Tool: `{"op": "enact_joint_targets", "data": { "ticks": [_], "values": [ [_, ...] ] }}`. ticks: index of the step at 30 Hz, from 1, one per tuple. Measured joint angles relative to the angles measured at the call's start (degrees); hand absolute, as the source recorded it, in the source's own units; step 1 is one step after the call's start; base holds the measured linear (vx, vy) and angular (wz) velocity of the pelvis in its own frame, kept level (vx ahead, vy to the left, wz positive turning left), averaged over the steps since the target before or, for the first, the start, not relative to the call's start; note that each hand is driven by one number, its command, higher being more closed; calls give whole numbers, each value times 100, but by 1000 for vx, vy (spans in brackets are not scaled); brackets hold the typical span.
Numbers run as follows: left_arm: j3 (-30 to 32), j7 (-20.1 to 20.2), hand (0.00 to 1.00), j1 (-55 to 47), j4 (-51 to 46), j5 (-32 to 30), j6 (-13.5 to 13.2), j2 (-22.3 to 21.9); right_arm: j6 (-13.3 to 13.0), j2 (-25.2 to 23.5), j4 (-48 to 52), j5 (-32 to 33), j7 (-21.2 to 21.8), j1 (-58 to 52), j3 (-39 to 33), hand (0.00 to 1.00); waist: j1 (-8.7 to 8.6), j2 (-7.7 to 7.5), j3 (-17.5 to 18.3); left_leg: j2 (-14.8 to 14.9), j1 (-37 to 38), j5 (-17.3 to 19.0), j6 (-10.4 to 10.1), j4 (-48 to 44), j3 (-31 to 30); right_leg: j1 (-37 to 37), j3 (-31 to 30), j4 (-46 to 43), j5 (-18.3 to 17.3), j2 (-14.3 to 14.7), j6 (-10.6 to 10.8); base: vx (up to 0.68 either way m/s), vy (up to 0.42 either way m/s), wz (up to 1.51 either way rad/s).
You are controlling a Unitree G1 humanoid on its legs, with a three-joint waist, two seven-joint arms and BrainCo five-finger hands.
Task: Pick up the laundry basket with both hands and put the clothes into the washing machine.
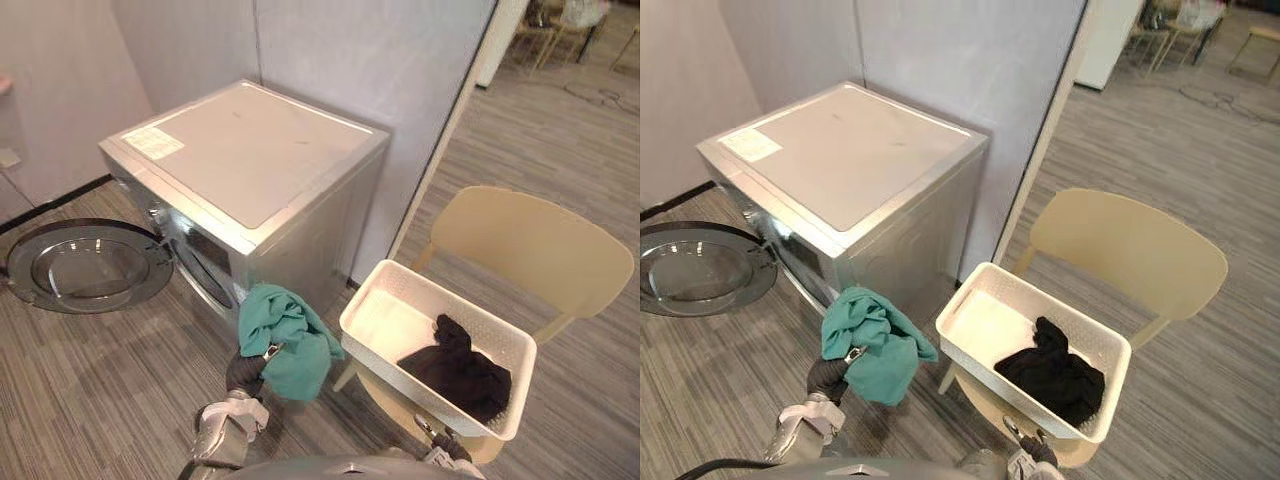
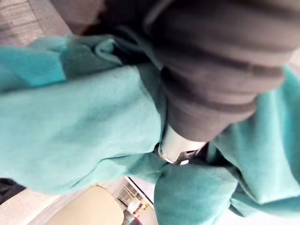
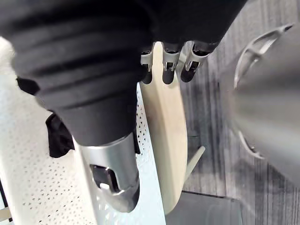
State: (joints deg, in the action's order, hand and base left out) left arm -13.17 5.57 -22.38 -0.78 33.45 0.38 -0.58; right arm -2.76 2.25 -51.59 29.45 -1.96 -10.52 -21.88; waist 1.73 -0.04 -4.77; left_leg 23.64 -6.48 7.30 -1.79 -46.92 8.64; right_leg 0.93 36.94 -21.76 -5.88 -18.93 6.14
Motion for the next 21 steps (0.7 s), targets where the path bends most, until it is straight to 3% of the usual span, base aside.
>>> {"op": "enact_joint_targets", "data": {
  "ticks": [1, 2, 3, 4, 5, 6, 8, 10, 15, 17, 18, 20, 21],
  "values": [
    [-68, 13, 100, 104, 157, -15, -2, -32, -2, 16, -184, 41, -14, -46, -215, 0, -45, 84, 225, 104, -21, -333, 77, 289, 28, 172, 145, 72, 178, -72, 89, -115, 317, 87],
    [-62, 14, 100, 176, 254, -39, -2, -86, 4, 49, -294, 55, -32, -39, -350, 0, -91, 106, 328, -14, -33, -85, -232, 622, 17, 300, 175, 91, 264, -117, 131, -89, 356, 96],
    [21, -15, 100, 334, 464, -132, -2, -25, 72, -78, -647, 59, -75, -5, -515, 0, -191, 34, 397, -326, -21, 136, -434, 1164, 21, 452, 134, 216, 322, -164, 94, -107, 252, 113],
    [137, -30, 100, 458, 620, -197, -13, 128, 124, -259, -965, 173, -78, -35, -657, 0, -293, -139, 406, -505, -55, 145, -448, 1615, -94, 432, 49, 498, 438, 38, 55, -102, 173, 120],
    [170, -32, 100, 496, 697, -232, -12, 161, 144, -248, -1086, 192, -91, -66, -719, 0, -324, -134, 390, -518, -26, 186, -547, 1798, -129, 314, 75, 695, 556, 131, -26, -84, 171, 107],
    [186, -32, 100, 513, 729, -266, -12, 201, 153, -181, -1261, 199, -125, -143, -825, 0, -292, -70, 346, -525, 110, 357, -809, 2054, -121, 150, 221, 821, 825, 188, -117, -19, 188, 72],
    [208, -32, 100, 501, 767, -293, -12, 300, 147, -194, -1412, 238, -183, -287, -938, 0, -223, -57, 329, -606, 241, 491, -1010, 2276, -127, -45, 412, 805, 880, 88, -82, -24, 255, 68],
    [273, -27, 100, 478, 822, -348, -11, 357, 174, -195, -1558, 232, -185, -315, -1060, 0, -224, -73, 331, -762, 275, 504, -1000, 2449, -243, -205, 625, 792, 952, -66, -77, -59, 198, 68],
    [532, -15, 100, 402, 823, -465, -11, 338, 179, -60, -1675, 221, -195, -189, -1222, 0, 18, -70, 207, -1336, 329, 542, -790, 3008, -321, -320, 762, 796, 1045, -587, 28, -137, 127, 38],
    [627, -16, 100, 318, 825, -537, -12, 338, 177, -55, -1656, 242, -197, -142, -1247, 0, 3, -107, 188, -1473, 291, 572, -732, 3012, -447, -387, 759, 783, 1111, -692, -48, -179, 94, 38],
    [708, -23, 100, 266, 831, -566, -12, 323, 177, -59, -1545, 282, -202, -91, -1269, 0, 0, -54, 142, -1474, 264, 554, -704, 3020, -575, -360, 622, 657, 1245, -678, -414, -166, 106, 40],
    [863, -116, 100, 181, 833, -567, -31, 266, 169, -128, -1258, 309, -202, -111, -1123, 0, -4, 0, 85, -1409, 371, 439, -616, 3190, -630, -140, -209, 395, 1540, -563, -827, -91, 108, 20],
    [999, -185, 100, 123, 834, -566, -49, 237, 159, -180, -998, 405, -202, -158, -905, 0, -9, -32, 79, -1385, 504, 258, -557, 3382, -652, 3, -710, 159, 1585, -459, -907, -41, 54, 6]
  ]
}}
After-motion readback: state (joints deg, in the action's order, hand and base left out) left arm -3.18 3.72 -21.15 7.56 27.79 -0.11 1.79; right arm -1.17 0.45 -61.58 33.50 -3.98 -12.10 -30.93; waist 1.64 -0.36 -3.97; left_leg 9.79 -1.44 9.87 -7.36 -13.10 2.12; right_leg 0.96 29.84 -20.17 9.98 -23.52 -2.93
